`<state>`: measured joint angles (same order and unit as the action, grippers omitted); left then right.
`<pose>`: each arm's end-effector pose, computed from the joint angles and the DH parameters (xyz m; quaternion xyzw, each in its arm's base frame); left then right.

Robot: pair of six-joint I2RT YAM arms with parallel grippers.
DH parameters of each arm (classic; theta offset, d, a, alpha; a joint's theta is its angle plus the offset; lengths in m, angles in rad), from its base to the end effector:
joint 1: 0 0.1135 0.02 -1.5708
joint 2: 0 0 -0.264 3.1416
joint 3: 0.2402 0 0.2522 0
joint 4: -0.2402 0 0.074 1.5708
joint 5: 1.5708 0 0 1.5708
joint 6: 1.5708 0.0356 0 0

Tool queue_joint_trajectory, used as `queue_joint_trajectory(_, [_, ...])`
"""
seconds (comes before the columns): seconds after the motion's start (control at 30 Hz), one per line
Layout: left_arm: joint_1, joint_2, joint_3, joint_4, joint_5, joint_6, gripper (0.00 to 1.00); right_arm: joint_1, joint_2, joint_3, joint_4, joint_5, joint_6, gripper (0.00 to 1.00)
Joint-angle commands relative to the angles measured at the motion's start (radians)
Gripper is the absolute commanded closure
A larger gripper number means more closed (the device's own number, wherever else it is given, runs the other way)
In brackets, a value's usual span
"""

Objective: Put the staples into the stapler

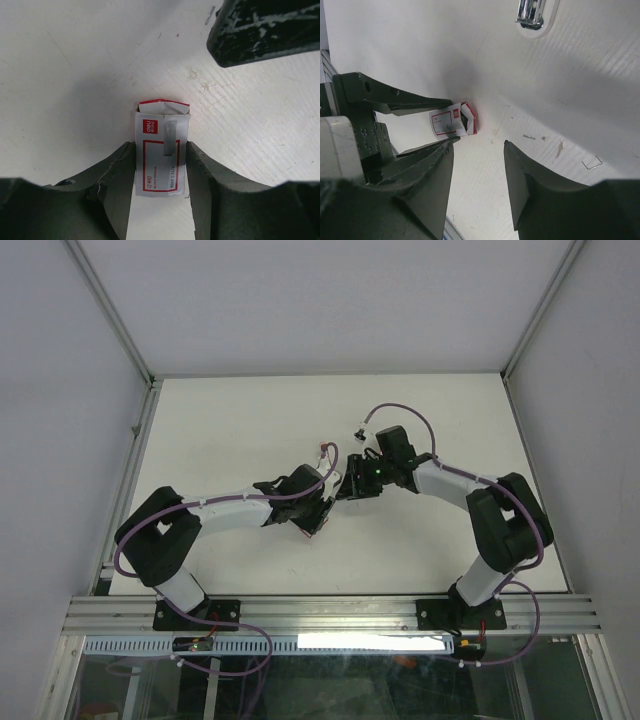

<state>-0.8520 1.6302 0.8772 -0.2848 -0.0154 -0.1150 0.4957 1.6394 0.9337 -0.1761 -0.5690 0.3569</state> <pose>0.2053 -0.2338 0.1589 0.3456 0.9006 -0.1159 0.2366 0.2808 0.1736 0.1834 -0.1572 0.8947 0.3746 0.1859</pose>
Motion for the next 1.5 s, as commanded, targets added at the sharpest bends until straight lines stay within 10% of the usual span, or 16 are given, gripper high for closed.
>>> queue_joint_trajectory(0.0, [-0.019,-0.022,-0.014,0.045,0.057,0.012,0.56,0.009,0.028,-0.006,0.059,-0.065,0.022,0.54])
queue_joint_trajectory(1.47, [-0.043,-0.015,-0.021,0.064,0.082,0.016,0.58,0.104,0.211,-0.002,0.239,-0.235,0.115,0.77])
